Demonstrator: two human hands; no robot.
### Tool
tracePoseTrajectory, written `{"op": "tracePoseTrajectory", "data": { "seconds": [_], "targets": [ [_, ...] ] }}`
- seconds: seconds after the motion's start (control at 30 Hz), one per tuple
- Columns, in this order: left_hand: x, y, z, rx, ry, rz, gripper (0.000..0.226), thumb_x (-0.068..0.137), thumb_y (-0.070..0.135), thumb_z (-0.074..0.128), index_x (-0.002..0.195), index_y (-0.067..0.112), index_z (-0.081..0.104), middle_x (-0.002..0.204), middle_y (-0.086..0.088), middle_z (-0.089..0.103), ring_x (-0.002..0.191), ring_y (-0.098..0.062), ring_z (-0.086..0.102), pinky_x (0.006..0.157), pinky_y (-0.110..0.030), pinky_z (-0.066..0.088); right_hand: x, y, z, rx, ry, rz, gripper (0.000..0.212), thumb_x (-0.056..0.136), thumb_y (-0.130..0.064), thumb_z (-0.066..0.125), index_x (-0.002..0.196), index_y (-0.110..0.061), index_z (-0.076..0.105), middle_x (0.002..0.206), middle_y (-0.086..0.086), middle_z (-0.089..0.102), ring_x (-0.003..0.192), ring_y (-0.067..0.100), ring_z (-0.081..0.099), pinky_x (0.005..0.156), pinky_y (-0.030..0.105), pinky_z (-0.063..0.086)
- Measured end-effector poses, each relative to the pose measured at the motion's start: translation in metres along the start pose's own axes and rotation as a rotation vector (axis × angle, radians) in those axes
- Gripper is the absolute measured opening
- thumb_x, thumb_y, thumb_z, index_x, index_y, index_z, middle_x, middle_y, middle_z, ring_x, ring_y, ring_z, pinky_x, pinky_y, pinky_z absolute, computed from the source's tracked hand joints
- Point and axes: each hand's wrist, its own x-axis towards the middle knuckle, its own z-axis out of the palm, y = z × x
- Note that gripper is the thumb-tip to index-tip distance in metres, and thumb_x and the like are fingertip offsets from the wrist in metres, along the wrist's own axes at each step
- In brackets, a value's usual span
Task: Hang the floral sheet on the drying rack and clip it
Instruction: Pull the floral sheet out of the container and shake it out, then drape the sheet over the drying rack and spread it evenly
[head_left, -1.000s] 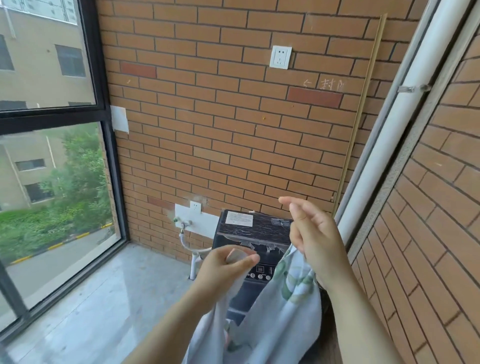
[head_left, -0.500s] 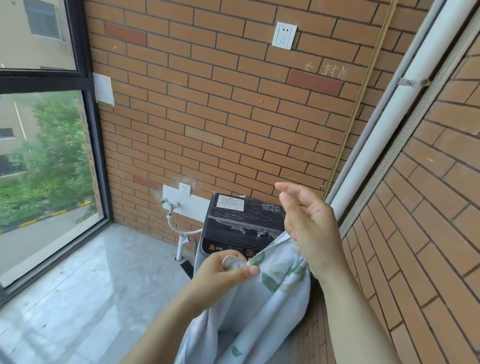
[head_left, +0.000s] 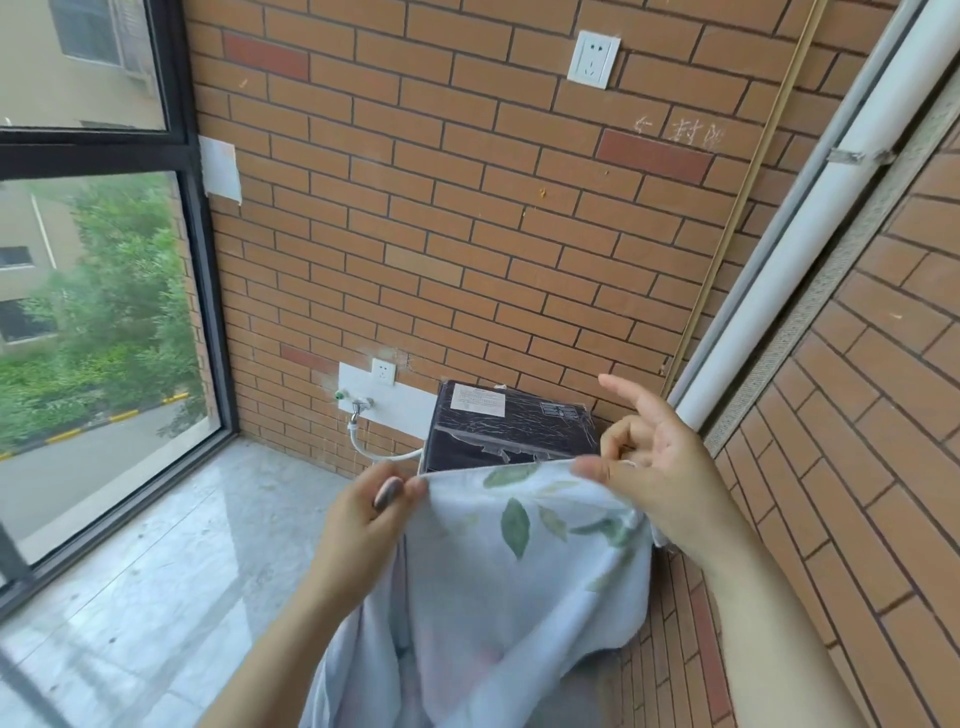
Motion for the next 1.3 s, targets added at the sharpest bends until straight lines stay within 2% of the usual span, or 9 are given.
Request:
{"op": "tracePoseTrajectory", "data": {
  "seconds": [0.1, 0.27, 0.53, 0.67, 0.8, 1.0, 1.1, 1.2, 1.3],
  "targets": [
    [0.008, 0.010, -0.023, -0.025, 0.058, 0.055, 0.031, 0.090, 0.029, 0.062, 0.070, 0.007, 0.050, 0.057, 0.005, 0.034, 0.054, -0.007, 0.032, 0.050, -0.019, 0.025, -0.002, 0.016, 0.005, -0.173, -0.100, 0.112, 0.075, 0.075, -0.008, 0.080, 0.129, -0.050, 0.048, 0.098, -0.002, 0.057, 0.059, 0.009, 0.045, 0.066, 0.016, 0.045],
    [0.008, 0.014, -0.043, 0.014, 0.110, 0.067, 0.027, 0.091, 0.022, 0.064, 0.071, 0.009, 0.053, 0.059, 0.002, 0.040, 0.055, -0.007, 0.035, 0.051, -0.019, 0.028, -0.002, 0.045, 0.027, -0.446, 0.087, 0.045, 0.036, 0.086, -0.005, 0.062, 0.085, -0.041, 0.067, 0.089, -0.018, 0.067, 0.083, -0.002, 0.060, 0.072, 0.015, 0.048],
    [-0.010, 0.021, -0.073, 0.063, 0.245, 0.018, 0.023, 0.078, 0.034, 0.069, 0.071, 0.017, 0.055, 0.057, 0.011, 0.046, 0.055, -0.004, 0.038, 0.051, -0.017, 0.030, 0.012, 0.065, 0.037, -0.240, 0.219, -0.014, 0.025, 0.093, -0.010, 0.058, 0.088, -0.029, 0.072, 0.071, -0.013, 0.068, 0.067, 0.012, 0.060, 0.055, 0.014, 0.040],
    [-0.036, 0.030, -0.075, 0.100, 0.306, -0.047, 0.024, 0.067, 0.032, 0.073, 0.077, 0.015, 0.059, 0.062, 0.011, 0.051, 0.058, -0.004, 0.044, 0.054, -0.016, 0.035, 0.031, 0.056, 0.043, -0.325, 0.039, 0.072, 0.034, 0.100, -0.024, 0.044, 0.071, -0.021, 0.060, 0.051, -0.001, 0.050, 0.048, 0.020, 0.044, 0.046, 0.028, 0.031],
    [-0.068, 0.037, -0.079, 0.262, 0.434, -0.170, 0.023, 0.064, 0.036, 0.071, 0.065, 0.016, 0.059, 0.056, 0.006, 0.050, 0.054, -0.004, 0.042, 0.053, -0.020, 0.034, 0.040, 0.040, 0.061, 0.363, -0.305, 0.297, 0.035, 0.104, -0.017, 0.032, 0.090, -0.002, 0.060, 0.060, 0.017, 0.063, 0.042, 0.023, 0.055, 0.036, 0.023, 0.041],
    [-0.117, 0.040, -0.077, 0.547, 0.758, -0.319, 0.028, 0.090, 0.027, 0.063, 0.068, 0.012, 0.055, 0.060, -0.002, 0.055, 0.062, -0.023, 0.051, 0.058, -0.033, 0.037, 0.023, 0.021, 0.111, 0.722, -0.490, 0.218, 0.033, 0.103, -0.018, 0.038, 0.096, -0.020, 0.070, 0.107, 0.013, 0.071, 0.112, 0.030, 0.062, 0.090, 0.040, 0.052],
    [-0.131, 0.057, -0.091, 0.526, 0.950, -0.356, 0.036, 0.094, 0.026, 0.056, 0.068, 0.004, 0.048, 0.059, -0.005, 0.049, 0.059, -0.024, 0.045, 0.055, -0.036, 0.033, 0.011, -0.003, 0.126, 0.589, -0.549, -0.051, 0.028, 0.095, -0.039, 0.046, 0.090, -0.043, 0.074, 0.116, 0.030, 0.057, 0.121, 0.047, 0.043, 0.101, 0.063, 0.037],
    [-0.133, 0.085, -0.116, 0.375, 1.178, -0.268, 0.039, 0.095, 0.030, 0.055, 0.069, 0.003, 0.044, 0.060, -0.004, 0.037, 0.058, -0.019, 0.033, 0.055, -0.036, 0.027, 0.006, -0.048, 0.133, 0.638, -0.661, -0.248, 0.036, 0.101, -0.032, 0.044, 0.091, -0.056, 0.070, 0.120, 0.003, 0.068, 0.126, 0.021, 0.054, 0.110, 0.054, 0.036],
    [-0.129, 0.126, -0.156, 0.332, 1.304, -0.123, 0.034, 0.093, 0.036, 0.058, 0.075, 0.010, 0.045, 0.063, -0.001, 0.034, 0.058, -0.014, 0.029, 0.055, -0.035, 0.027, 0.003, -0.104, 0.138, 0.684, -0.698, -0.321, 0.037, 0.099, -0.036, 0.043, 0.085, -0.057, 0.070, 0.121, 0.028, 0.058, 0.121, 0.045, 0.048, 0.104, 0.064, 0.034]
  ]
}}
